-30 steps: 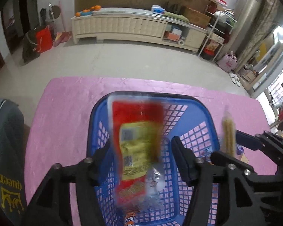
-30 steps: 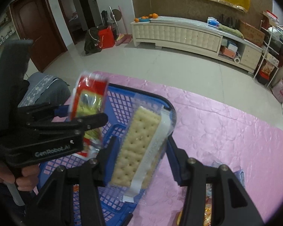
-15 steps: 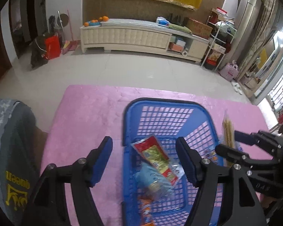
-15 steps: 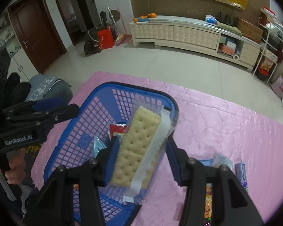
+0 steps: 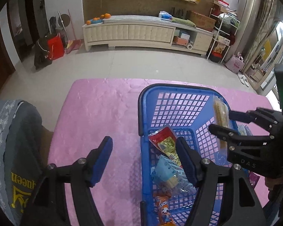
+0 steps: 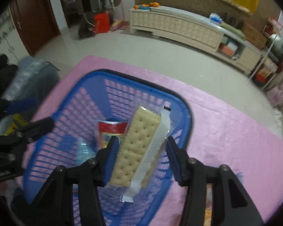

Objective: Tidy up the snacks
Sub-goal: 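Open the left tool to drop the red pouch while the right tool releases the cracker pack, then move both tools back from the basket toward the remaining snacks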

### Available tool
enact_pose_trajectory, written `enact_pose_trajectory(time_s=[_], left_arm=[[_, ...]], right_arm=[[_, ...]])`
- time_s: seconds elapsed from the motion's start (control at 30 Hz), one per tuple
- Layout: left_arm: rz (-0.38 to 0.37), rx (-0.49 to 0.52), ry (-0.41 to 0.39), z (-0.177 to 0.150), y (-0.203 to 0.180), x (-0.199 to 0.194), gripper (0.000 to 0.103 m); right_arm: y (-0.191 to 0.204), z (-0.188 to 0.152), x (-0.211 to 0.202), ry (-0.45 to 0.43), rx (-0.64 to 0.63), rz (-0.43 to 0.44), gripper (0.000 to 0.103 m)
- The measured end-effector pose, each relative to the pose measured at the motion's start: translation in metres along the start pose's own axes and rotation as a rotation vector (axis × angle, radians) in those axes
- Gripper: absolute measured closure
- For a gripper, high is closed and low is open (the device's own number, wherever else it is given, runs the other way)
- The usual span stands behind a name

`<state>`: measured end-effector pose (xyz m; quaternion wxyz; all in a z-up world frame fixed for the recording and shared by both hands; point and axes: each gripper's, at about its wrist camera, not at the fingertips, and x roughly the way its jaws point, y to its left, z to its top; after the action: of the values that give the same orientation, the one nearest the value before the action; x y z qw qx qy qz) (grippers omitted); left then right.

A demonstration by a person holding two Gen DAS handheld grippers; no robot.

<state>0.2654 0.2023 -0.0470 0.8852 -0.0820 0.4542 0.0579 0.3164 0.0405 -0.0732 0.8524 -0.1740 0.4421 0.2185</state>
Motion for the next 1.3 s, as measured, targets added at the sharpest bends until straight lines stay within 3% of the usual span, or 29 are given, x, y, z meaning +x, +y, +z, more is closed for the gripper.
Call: enact_pose_trajectory(time_s=[0.03, 0.1, 0.13, 0.17, 0.27, 0.47, 0.97, 1.1, 1.3], left_arm=[[-0.011, -0.006, -0.001, -0.002, 0.002, 0.000, 0.036], [-0.035, -0.009, 0.004, -0.004, 0.001, 0.001, 0.036], [-0.038, -0.005, 0.004, -0.005, -0.001, 0.001, 0.036], [-0.039, -0.001, 0.002, -0.006, -0.003, 0.001, 0.036], [-0.039, 0.008, 0.004, -0.008, -0.007, -0.001, 0.036], [-0.048, 0.024, -0.017, -0.011, -0.016, -0.016, 0.036], [-0.053, 0.062, -0.118, -0.037, -0.053, -0.097, 0.036], [-0.049, 0.095, -0.142, -0.045, -0.074, -0.112, 0.023], [-0.050, 0.175, -0.147, -0.055, -0.114, -0.120, 0.023]], right_arm=[[0.002, 0.000, -0.001, -0.013, -0.023, -0.026, 0.045], [0.005, 0.001, -0.004, -0.029, -0.050, -0.068, 0.027], [0.006, 0.001, -0.007, -0.038, -0.058, -0.120, 0.013], [0.008, 0.001, -0.011, -0.065, -0.070, -0.151, 0.008], [0.008, 0.000, -0.022, -0.104, -0.078, -0.171, 0.008], [-0.007, -0.008, -0.039, -0.072, 0.011, -0.069, 0.008], [-0.021, -0.055, -0.119, -0.125, 0.126, 0.011, 0.008], [-0.030, -0.072, -0.139, -0.147, 0.147, 0.033, 0.008], [-0.054, -0.098, -0.164, -0.175, 0.174, 0.030, 0.008]])
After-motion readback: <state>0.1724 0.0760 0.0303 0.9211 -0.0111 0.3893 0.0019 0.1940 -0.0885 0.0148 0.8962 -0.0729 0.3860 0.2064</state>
